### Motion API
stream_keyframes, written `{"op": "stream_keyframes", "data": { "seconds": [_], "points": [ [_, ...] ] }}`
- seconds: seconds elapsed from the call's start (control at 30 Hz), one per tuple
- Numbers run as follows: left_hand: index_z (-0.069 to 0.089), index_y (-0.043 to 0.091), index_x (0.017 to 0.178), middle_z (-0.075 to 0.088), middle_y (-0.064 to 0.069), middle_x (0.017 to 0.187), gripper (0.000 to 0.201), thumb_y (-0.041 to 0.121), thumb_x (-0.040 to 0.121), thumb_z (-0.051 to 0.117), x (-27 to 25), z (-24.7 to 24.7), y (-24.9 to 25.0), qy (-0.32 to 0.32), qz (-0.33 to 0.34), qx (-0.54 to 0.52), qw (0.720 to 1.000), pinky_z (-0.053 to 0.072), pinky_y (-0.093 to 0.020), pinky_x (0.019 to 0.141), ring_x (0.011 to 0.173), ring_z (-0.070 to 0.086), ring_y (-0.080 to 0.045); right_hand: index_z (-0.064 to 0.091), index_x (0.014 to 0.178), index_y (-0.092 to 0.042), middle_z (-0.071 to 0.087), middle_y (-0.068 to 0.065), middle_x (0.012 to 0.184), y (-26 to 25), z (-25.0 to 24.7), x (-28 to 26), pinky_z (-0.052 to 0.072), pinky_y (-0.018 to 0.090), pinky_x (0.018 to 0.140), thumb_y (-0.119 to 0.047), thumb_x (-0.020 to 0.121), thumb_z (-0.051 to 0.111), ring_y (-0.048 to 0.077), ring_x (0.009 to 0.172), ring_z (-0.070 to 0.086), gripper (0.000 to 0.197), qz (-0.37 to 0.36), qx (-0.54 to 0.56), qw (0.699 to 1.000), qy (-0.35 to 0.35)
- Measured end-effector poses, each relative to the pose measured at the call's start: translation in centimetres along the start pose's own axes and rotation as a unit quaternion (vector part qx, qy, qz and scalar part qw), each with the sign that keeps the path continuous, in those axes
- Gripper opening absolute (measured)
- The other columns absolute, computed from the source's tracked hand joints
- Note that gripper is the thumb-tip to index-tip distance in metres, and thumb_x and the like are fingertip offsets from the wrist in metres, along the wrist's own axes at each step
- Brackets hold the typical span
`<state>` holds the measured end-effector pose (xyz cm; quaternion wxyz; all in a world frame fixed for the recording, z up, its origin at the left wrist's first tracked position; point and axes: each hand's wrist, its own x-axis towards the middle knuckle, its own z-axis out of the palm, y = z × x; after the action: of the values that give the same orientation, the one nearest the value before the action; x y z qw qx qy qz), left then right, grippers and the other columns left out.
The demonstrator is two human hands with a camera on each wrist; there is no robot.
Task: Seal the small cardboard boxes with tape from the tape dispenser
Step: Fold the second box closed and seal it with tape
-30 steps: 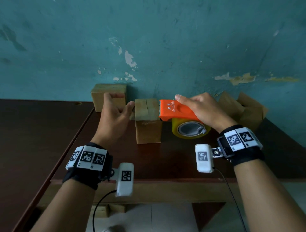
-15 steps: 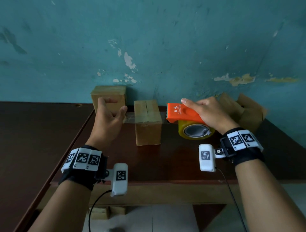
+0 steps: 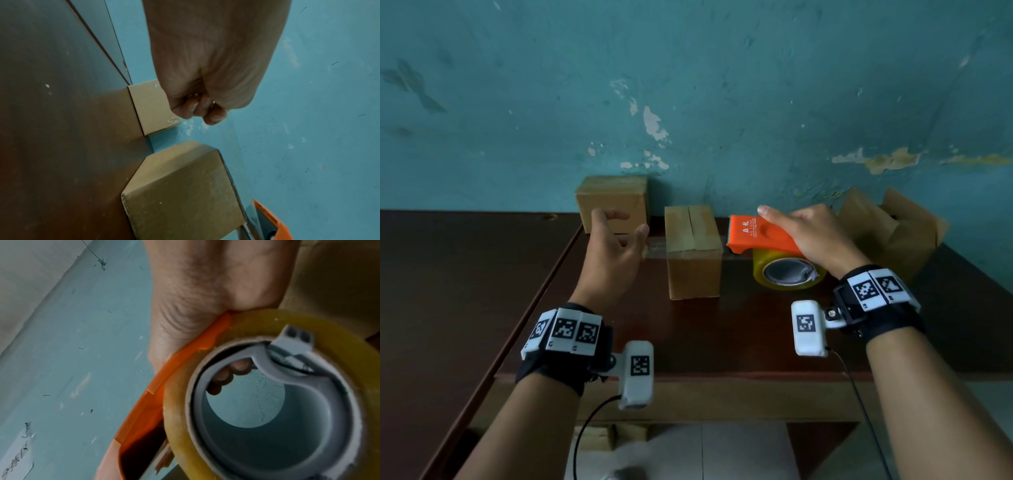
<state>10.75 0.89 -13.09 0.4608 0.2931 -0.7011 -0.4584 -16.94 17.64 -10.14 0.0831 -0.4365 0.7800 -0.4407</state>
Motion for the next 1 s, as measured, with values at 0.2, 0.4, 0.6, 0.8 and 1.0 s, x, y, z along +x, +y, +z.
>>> {"op": "stream_keyframes", "data": {
  "seconds": [0.2, 0.4, 0.6, 0.8, 1.0],
  "points": [
    [0.043, 0.021, 0.124, 0.071, 0.0, 0.098, 0.032, 0.02, 0.102, 0.066, 0.0, -0.1, -0.4, -0.007, -0.017, 0.003, 1.0, 0.061, -0.032, 0.061, 0.086, 0.076, -0.021, 0.062, 0.07, -0.009, 0.051, 0.014, 0.061, 0.7, 0.5, 0.3, 0.044, 0.04, 0.064, -0.094, 0.072, 0.062, 0.027, 0.052, 0.053, 0.085, -0.001, 0.004, 1.0, -0.006],
    [0.043, 0.022, 0.125, 0.073, -0.01, 0.092, 0.032, 0.022, 0.102, 0.066, 0.0, 0.0, -0.9, -0.008, -0.031, 0.005, 0.999, 0.054, -0.023, 0.054, 0.07, 0.071, -0.012, 0.059, 0.065, -0.012, 0.05, 0.012, 0.059, 1.1, 0.8, 0.4, 0.042, 0.039, 0.062, -0.092, 0.074, 0.062, 0.023, 0.05, 0.051, 0.081, 0.002, 0.007, 1.0, -0.01],
    [0.043, 0.023, 0.121, 0.071, -0.008, 0.08, 0.028, 0.022, 0.103, 0.064, -0.2, 0.4, -1.3, -0.021, -0.036, 0.01, 0.999, 0.052, -0.023, 0.053, 0.059, 0.064, -0.008, 0.063, 0.07, 0.003, 0.056, 0.025, 0.064, 2.0, 1.1, 0.4, 0.044, 0.04, 0.067, -0.095, 0.07, 0.061, 0.036, 0.055, 0.058, 0.098, 0.02, 0.01, 0.999, -0.023],
    [0.046, 0.022, 0.119, 0.074, -0.007, 0.089, 0.024, 0.024, 0.103, 0.063, -0.1, 0.7, -1.5, -0.019, -0.064, 0.004, 0.998, 0.053, -0.02, 0.056, 0.072, 0.072, -0.008, 0.057, 0.076, 0.014, 0.054, 0.025, 0.066, 2.0, 1.2, 0.2, 0.043, 0.04, 0.07, -0.091, 0.074, 0.06, 0.03, 0.057, 0.057, 0.105, 0.03, 0.014, 0.999, -0.034],
    [0.049, 0.016, 0.123, 0.068, -0.002, 0.089, 0.032, 0.036, 0.102, 0.063, -0.6, 1.3, -0.6, -0.021, -0.097, -0.008, 0.995, 0.052, -0.02, 0.06, 0.063, 0.064, 0.0, 0.06, 0.072, -0.009, 0.052, 0.01, 0.063, 1.7, 1.1, -0.2, 0.042, 0.038, 0.071, -0.076, 0.091, 0.061, 0.019, 0.054, 0.053, 0.071, 0.027, -0.001, 0.999, -0.03]
  ]
}}
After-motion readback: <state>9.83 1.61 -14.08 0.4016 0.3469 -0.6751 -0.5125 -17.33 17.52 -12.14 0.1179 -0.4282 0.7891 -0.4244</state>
